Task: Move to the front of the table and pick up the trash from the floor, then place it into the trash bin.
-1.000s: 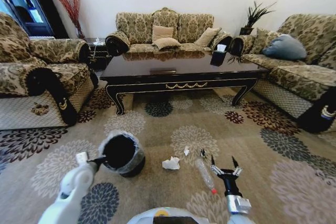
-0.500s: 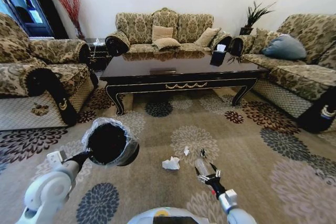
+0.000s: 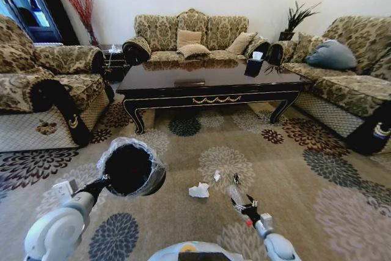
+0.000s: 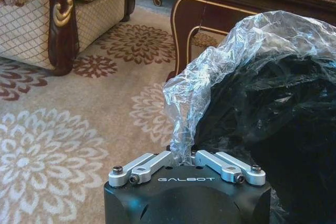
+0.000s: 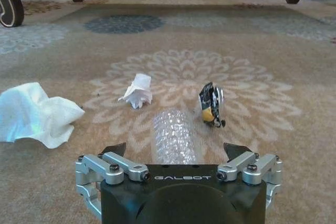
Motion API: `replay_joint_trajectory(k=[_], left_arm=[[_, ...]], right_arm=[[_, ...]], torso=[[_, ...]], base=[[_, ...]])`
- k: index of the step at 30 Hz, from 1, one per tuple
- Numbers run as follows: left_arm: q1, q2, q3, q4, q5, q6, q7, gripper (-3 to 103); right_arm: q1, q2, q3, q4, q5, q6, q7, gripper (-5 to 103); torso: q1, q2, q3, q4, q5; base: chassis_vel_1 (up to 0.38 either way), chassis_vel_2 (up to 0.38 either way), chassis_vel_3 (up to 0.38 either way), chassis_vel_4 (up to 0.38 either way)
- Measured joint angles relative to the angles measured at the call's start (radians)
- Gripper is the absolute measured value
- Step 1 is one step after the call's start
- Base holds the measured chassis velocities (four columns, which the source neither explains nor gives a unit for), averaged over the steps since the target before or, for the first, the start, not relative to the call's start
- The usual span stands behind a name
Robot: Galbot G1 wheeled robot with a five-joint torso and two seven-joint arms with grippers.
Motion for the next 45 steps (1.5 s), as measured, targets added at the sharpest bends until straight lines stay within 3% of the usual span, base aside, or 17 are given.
replay_joint_trajectory(k=[9,13,14,17,20,22,26,28,33,34,36,39,42,45], left_arm=[[-0.003,-0.005,0.010,0.000,0.012,0.000,0.002,2],[-0.008,-0.002,0.014,0.000,0.012,0.000,0.002,2],[-0.010,-0.001,0.018,0.004,0.012,0.000,0.002,2],[-0.012,-0.001,0.022,0.010,0.017,0.000,0.002,2],[-0.018,-0.002,0.033,0.020,0.025,-0.001,0.003,2],[-0.020,-0.002,0.036,0.022,0.027,-0.001,0.003,2],[-0.028,-0.003,0.055,0.032,0.038,-0.004,0.004,2],[-0.029,-0.006,0.066,0.034,0.045,-0.004,0.005,2],[-0.035,-0.021,0.122,0.047,0.084,-0.010,0.019,2],[-0.035,-0.021,0.122,0.047,0.084,-0.010,0.019,2],[-0.045,-0.021,0.147,0.054,0.082,-0.011,0.023,2],[-0.058,-0.018,0.170,0.070,0.073,-0.012,0.027,2],[-0.093,-0.012,0.248,0.132,0.065,-0.019,0.037,2],[-0.113,-0.013,0.294,0.174,0.067,-0.020,0.038,2]], right_arm=[[0.039,0.023,-0.022,-0.104,-0.066,-0.005,0.040,103],[0.041,0.029,-0.022,-0.114,-0.077,0.005,0.045,97],[0.042,0.030,-0.022,-0.114,-0.082,0.011,0.046,86],[0.042,0.033,-0.022,-0.114,-0.085,0.018,0.048,82],[0.040,0.037,-0.020,-0.109,-0.096,0.032,0.055,65],[0.039,0.038,-0.019,-0.108,-0.100,0.037,0.055,65],[0.035,0.037,-0.013,-0.087,-0.100,0.089,0.053,44],[0.035,0.036,-0.013,-0.075,-0.082,0.123,0.051,41],[0.050,0.035,-0.036,0.028,0.068,0.278,0.048,28],[0.050,0.035,-0.036,0.028,0.068,0.278,0.048,28],[0.053,0.033,-0.071,0.095,0.167,0.319,0.050,27],[0.054,0.034,-0.105,0.157,0.234,0.338,0.063,27],[0.063,0.047,-0.198,0.322,0.380,0.342,0.085,27],[0.080,0.060,-0.249,0.387,0.437,0.340,0.085,27]], torso=[[0.000,0.000,0.000,-0.0003,-0.0001],[0.000,0.000,0.000,-0.0002,-0.0003],[0.000,0.000,0.000,-0.0003,-0.0003],[0.000,0.000,0.000,-0.0002,-0.0002],[0.000,0.000,0.000,0.0000,0.0001],[0.000,0.000,0.000,0.0000,0.0002],[0.000,0.000,0.000,-0.0003,0.0002],[0.000,0.000,0.000,-0.0003,0.0002],[0.000,0.000,0.000,0.0000,-0.0001],[0.000,0.000,0.000,0.0000,-0.0001],[0.000,0.000,0.000,-0.0001,-0.0001],[0.000,0.000,0.000,-0.0001,0.0000],[0.000,0.000,0.000,-0.0004,0.0000],[0.000,0.000,0.000,-0.0001,-0.0004]], base=[[0.000,0.000,0.000,0.000],[0.000,0.000,0.000,0.000],[0.000,0.000,0.000,0.000],[0.000,0.000,0.000,0.000],[0.000,0.000,0.000,0.000],[0.000,0.000,0.000,0.000],[0.000,0.000,0.000,0.000],[0.000,0.000,0.000,0.000],[0.000,0.000,0.000,0.000],[0.000,0.000,0.000,0.000],[0.000,0.000,0.000,0.000],[0.000,0.000,0.000,0.000],[0.000,0.000,0.000,0.000],[0.000,0.000,0.000,0.000]])
